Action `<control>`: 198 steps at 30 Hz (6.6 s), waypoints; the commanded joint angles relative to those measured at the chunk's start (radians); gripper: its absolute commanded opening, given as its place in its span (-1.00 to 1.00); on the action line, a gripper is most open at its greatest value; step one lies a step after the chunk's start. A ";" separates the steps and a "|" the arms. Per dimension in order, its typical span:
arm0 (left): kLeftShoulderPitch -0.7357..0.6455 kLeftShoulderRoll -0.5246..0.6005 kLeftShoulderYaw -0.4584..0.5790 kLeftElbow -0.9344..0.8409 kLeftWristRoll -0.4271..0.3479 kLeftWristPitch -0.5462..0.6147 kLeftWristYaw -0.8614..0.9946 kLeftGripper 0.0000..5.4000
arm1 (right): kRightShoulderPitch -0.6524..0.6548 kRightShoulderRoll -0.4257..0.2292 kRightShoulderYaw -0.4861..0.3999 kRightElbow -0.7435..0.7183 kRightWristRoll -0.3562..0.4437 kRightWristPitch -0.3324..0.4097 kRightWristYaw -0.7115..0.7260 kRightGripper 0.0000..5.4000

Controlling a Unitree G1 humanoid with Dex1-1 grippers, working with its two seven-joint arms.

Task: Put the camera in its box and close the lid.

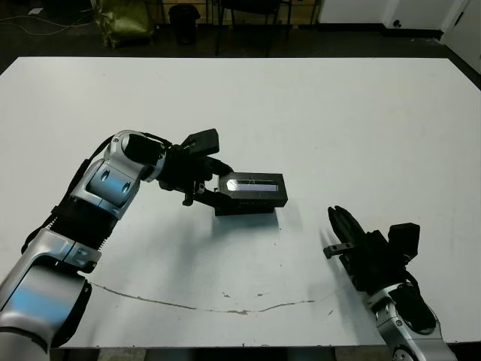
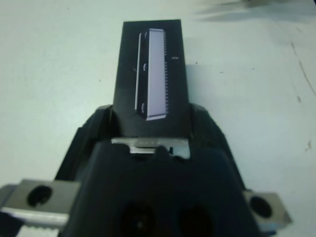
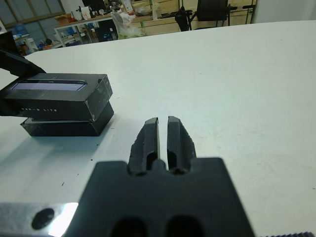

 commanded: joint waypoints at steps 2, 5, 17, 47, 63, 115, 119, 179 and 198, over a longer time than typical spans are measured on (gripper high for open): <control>0.019 0.008 -0.001 -0.002 -0.001 0.015 0.020 -0.11 | 0.010 -0.006 -0.003 0.009 0.000 0.004 0.004 -1.00; 0.022 0.005 0.003 -0.002 -0.001 -0.002 0.038 -0.11 | 0.014 -0.003 0.000 0.001 -0.010 0.003 -0.004 -1.00; -0.003 0.012 -0.022 0.037 0.019 -0.057 0.031 -0.11 | 0.013 -0.008 0.003 -0.008 -0.018 0.018 -0.011 -1.00; -0.056 -0.015 -0.056 0.160 0.078 -0.121 0.002 -0.11 | 0.026 -0.001 0.001 -0.020 -0.004 0.027 -0.016 -1.00; -0.059 -0.019 -0.059 0.301 0.089 -0.156 -0.003 -0.11 | 0.028 -0.004 0.000 -0.021 -0.001 0.028 -0.013 -1.00; -0.162 0.060 -0.145 -0.073 0.113 0.277 -0.074 -0.12 | 0.033 0.011 0.008 -0.016 -0.017 0.027 -0.025 -1.00; -0.178 0.057 -0.183 -0.077 0.154 0.262 -0.055 -0.12 | 0.035 0.011 0.009 -0.017 -0.016 0.026 -0.023 -1.00; -0.207 0.019 -0.273 -0.064 0.196 0.313 -0.030 -0.12 | 0.041 0.022 0.006 0.008 0.013 -0.005 -0.007 -1.00; -0.212 0.022 -0.294 -0.025 0.222 0.349 -0.054 -0.12 | 0.053 0.020 0.012 -0.046 0.005 0.063 -0.051 -1.00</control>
